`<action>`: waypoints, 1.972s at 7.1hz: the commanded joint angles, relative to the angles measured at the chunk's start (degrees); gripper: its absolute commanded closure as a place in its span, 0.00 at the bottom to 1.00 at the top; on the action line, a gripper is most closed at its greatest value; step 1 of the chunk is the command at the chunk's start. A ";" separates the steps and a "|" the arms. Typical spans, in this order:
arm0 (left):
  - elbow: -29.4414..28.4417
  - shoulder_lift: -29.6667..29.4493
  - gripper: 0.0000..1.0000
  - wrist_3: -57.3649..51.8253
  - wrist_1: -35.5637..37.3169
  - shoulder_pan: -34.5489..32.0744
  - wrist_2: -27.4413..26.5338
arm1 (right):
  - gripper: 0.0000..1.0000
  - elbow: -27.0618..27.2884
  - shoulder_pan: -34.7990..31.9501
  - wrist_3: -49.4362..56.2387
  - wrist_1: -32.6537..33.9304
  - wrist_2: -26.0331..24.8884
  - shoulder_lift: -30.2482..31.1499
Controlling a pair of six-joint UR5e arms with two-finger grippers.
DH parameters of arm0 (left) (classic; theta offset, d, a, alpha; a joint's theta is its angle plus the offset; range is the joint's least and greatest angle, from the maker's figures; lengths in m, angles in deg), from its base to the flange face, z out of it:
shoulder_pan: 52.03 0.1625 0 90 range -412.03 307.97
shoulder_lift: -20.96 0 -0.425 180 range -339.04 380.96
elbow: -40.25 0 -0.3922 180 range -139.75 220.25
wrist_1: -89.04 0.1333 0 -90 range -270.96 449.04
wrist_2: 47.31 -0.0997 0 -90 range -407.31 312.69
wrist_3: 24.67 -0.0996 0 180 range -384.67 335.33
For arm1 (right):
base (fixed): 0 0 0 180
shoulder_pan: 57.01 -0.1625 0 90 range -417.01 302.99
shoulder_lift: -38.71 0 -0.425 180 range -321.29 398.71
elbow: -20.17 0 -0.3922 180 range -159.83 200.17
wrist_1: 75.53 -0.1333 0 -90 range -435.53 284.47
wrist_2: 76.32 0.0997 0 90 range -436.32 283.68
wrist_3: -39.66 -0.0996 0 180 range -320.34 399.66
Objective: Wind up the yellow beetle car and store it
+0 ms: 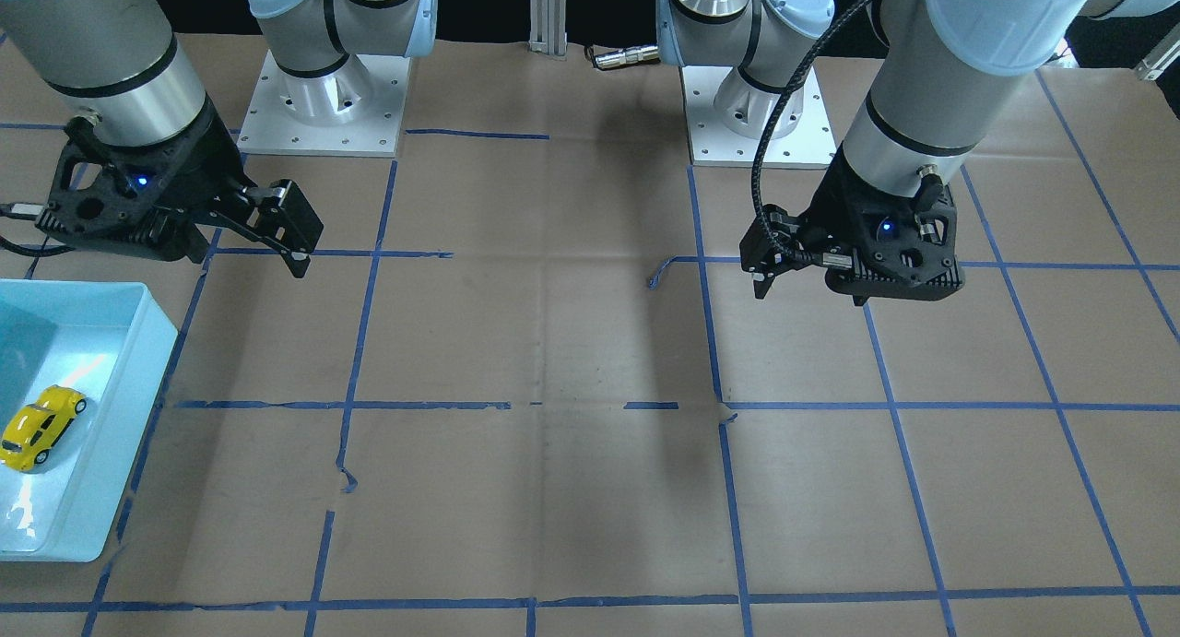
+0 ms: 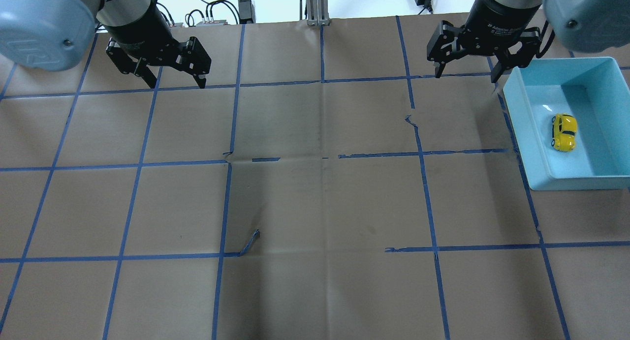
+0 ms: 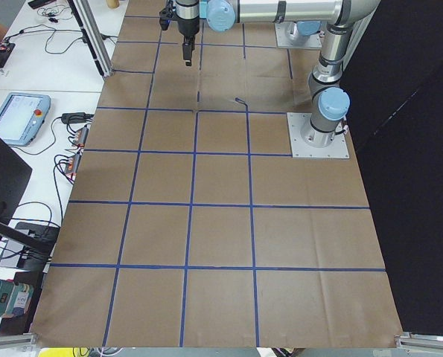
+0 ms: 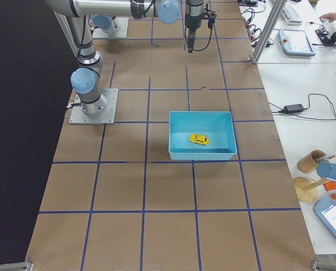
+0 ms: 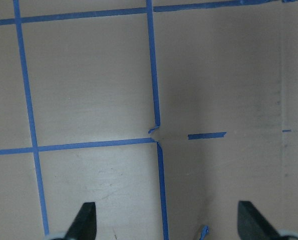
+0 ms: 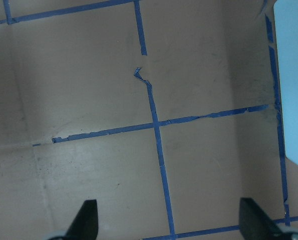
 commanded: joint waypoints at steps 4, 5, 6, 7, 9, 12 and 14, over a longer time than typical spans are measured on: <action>-0.46 -0.02 0.00 -0.04 0.00 -0.01 -0.17 | 0.00 -0.43 0.00 0.53 0.94 -0.34 -0.30; -0.37 -0.02 0.00 0.05 0.00 -0.01 -0.09 | 0.00 -0.60 0.00 0.62 0.94 -0.43 -0.22; -0.80 -0.28 0.00 0.05 0.00 -0.01 0.09 | 0.00 -0.43 0.09 0.62 0.86 -0.52 -0.65; -0.46 -0.03 0.00 0.05 0.00 0.07 0.00 | 0.00 -0.60 0.18 0.54 1.03 -0.69 -1.00; -0.46 0.07 0.00 -0.04 0.00 0.07 -0.35 | 0.00 -0.52 0.27 0.01 3.39 -0.34 -1.53; -0.81 -0.20 0.00 -0.04 0.00 0.07 0.00 | 0.00 -0.69 0.35 -0.26 3.41 -0.78 -1.89; -1.24 -0.72 0.00 0.05 0.00 0.07 -0.09 | 0.00 -0.87 0.27 -0.34 3.75 -0.78 -1.53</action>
